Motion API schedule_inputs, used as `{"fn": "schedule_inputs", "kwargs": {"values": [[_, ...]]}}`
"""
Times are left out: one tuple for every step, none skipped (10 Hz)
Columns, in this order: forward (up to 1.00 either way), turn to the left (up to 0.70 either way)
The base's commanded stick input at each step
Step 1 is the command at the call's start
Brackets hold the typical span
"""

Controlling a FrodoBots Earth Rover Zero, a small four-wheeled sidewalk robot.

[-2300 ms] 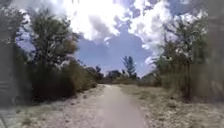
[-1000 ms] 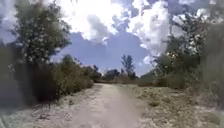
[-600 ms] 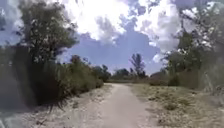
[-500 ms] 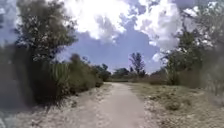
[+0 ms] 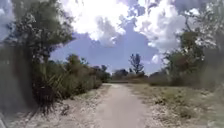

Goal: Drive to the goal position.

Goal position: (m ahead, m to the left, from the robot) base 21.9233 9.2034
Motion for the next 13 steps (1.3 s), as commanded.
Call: {"fn": "schedule_inputs", "kwargs": {"values": [[0.70, 0.00], [0.70, 0.00], [0.70, 0.00], [0.70, 0.00], [0.70, 0.00], [0.70, 0.00], [0.70, 0.00], [0.70, 0.00], [0.70, 0.00], [0.70, 0.00], [0.70, 0.00], [0.70, 0.00], [0.70, 0.00]]}}
